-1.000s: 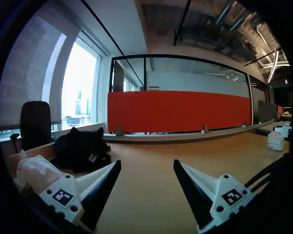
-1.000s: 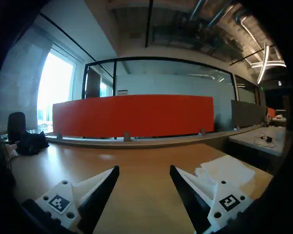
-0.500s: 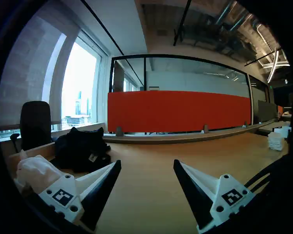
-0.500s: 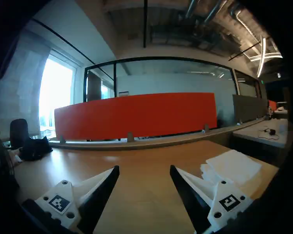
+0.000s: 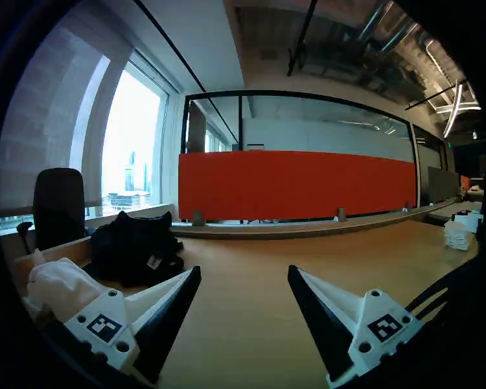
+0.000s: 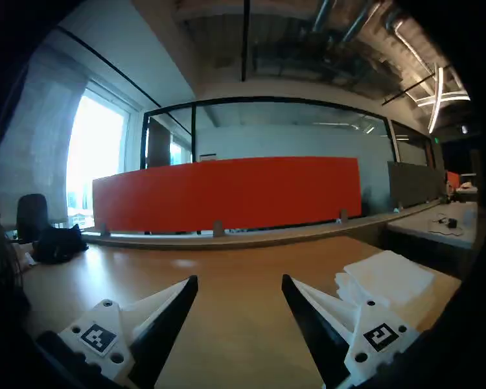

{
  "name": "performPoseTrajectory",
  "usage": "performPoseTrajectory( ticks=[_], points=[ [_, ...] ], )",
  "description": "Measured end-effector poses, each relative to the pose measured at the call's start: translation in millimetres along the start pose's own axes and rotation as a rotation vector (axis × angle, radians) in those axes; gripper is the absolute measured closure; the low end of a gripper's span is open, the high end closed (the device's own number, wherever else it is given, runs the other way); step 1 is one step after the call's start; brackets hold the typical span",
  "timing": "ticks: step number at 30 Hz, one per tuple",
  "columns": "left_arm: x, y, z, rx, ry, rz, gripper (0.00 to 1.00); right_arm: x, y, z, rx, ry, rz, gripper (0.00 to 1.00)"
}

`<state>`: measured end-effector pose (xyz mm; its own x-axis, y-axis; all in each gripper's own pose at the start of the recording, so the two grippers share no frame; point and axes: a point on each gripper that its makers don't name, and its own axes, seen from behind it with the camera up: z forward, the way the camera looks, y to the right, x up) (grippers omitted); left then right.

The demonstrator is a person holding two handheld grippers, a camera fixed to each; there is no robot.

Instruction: Fold towel

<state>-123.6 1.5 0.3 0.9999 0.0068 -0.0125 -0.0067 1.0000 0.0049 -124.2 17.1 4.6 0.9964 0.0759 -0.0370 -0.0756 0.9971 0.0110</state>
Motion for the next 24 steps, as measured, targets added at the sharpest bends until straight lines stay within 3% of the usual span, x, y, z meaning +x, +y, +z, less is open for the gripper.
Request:
performPoseTrajectory(
  ticks=[12,24],
  points=[
    [0,0.2,0.7,0.000,0.000,0.000,0.01,-3,-11,-3.5,0.011,0.008,-0.057,0.00],
    [0,0.3,0.4,0.000,0.000,0.000,0.01,0,-14,-4.0,0.009,0.007,-0.063,0.00]
  ],
)
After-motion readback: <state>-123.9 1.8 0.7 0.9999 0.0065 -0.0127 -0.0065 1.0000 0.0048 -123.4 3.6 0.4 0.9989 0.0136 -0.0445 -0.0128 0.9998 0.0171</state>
